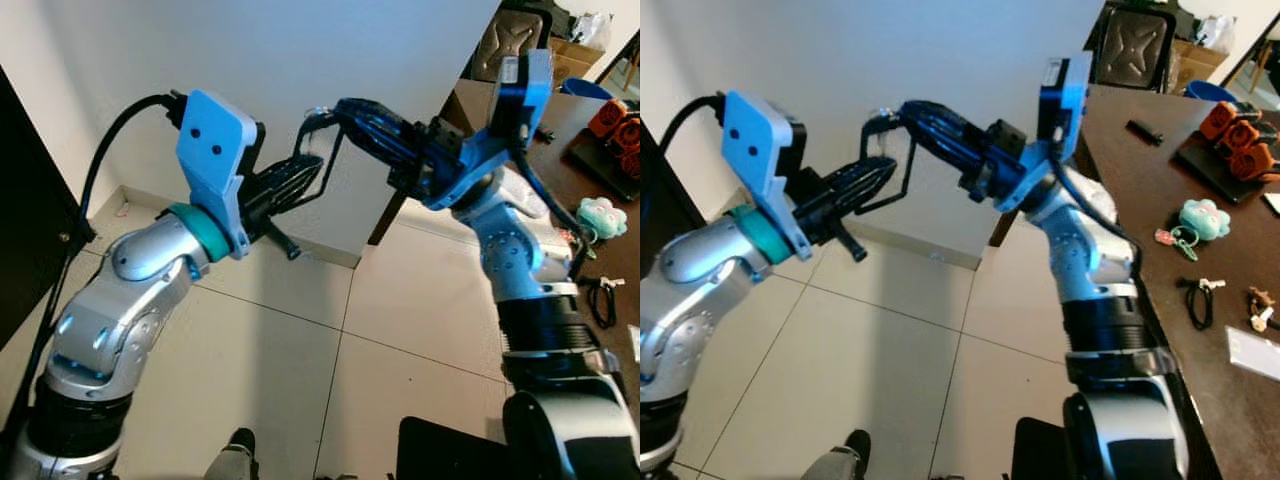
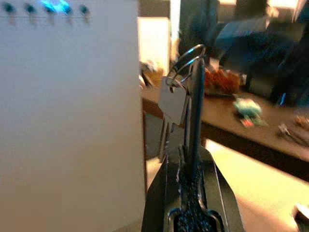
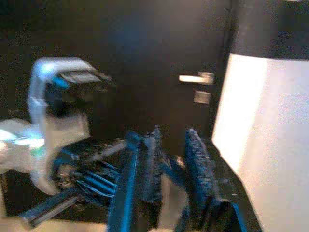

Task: Hang keys on a hook

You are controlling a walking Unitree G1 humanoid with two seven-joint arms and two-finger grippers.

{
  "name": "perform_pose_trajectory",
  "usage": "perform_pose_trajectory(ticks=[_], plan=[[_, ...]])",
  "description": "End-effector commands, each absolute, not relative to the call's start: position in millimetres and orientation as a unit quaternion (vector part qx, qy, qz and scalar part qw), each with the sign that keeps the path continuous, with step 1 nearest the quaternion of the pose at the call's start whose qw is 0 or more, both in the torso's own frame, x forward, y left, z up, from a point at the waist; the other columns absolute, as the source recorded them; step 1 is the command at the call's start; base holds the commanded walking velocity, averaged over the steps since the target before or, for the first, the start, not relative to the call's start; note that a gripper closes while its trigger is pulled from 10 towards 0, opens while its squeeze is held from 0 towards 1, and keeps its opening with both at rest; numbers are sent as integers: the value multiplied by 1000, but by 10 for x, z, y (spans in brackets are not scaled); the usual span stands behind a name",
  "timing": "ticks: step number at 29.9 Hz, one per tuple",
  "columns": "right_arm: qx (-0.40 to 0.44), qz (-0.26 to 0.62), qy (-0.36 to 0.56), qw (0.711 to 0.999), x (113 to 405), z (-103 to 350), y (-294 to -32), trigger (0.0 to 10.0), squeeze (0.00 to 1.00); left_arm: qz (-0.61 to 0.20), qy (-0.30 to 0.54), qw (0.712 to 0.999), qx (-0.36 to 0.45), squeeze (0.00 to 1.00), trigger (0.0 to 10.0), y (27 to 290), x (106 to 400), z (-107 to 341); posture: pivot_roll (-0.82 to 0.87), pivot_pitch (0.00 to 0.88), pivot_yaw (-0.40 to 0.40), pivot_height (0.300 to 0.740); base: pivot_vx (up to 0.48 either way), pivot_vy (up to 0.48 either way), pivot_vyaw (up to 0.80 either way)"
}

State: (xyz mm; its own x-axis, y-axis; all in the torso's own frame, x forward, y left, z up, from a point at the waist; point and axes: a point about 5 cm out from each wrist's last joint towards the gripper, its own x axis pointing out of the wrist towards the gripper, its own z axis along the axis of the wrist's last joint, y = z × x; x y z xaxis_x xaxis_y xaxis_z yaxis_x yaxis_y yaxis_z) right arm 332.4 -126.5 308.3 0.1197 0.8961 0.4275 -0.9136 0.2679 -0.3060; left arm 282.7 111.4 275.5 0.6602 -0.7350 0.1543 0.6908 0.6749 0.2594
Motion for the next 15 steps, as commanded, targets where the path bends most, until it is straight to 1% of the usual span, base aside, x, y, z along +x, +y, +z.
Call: perform_pose_trajectory(ticks=[1, 3, 5, 6, 7, 10, 11, 13, 15], plan=[[16, 632, -285, 720, 3246, 3205, -1356, 10000, 1000, -424, -109, 895, 90, 0, 10000, 1128, 2759, 2732, 108, 98, -80, 740, 0, 0, 0], [16, 632, -285, 720, 3246, 3205, -1356, 10000, 1000, -424, -109, 895, 90, 0, 10000, 1128, 2759, 2732, 108, 98, -80, 740, 0, 0, 0], [21, 672, -270, 690, 3156, 3179, -1491, 10000, 1000, -467, -98, 875, 87, 0, 10000, 1218, 2668, 2766, 112, 97, -77, 740, 0, 0, 0], [22, 684, -264, 680, 3127, 3159, -1524, 10000, 1000, -480, -95, 868, 85, 0, 10000, 1242, 2638, 2780, 113, 98, -74, 740, 0, 0, 0], [22, 684, -264, 680, 3127, 3159, -1524, 10000, 1000, -480, -95, 868, 85, 0, 10000, 1242, 2638, 2780, 113, 98, -74, 740, 0, 0, 0], [32, 720, -236, 652, 3037, 3058, -1582, 10000, 1000, -512, -92, 850, 82, 0, 10000, 1273, 2586, 2815, 112, 99, -65, 740, 0, 0, 0], [32, 720, -236, 652, 3037, 3058, -1582, 10000, 1000, -512, -92, 850, 82, 0, 10000, 1273, 2586, 2815, 112, 99, -65, 740, 0, 0, 0], [41, 738, -216, 638, 2991, 3002, -1624, 10000, 1000, -531, -95, 838, 83, 0, 10000, 1287, 2558, 2861, 109, 101, -60, 740, 0, 0, 0], [45, 742, -211, 635, 2982, 2991, -1641, 10000, 1000, -536, -97, 835, 83, 0, 10000, 1293, 2553, 2881, 109, 101, -58, 740, 0, 0, 0]])
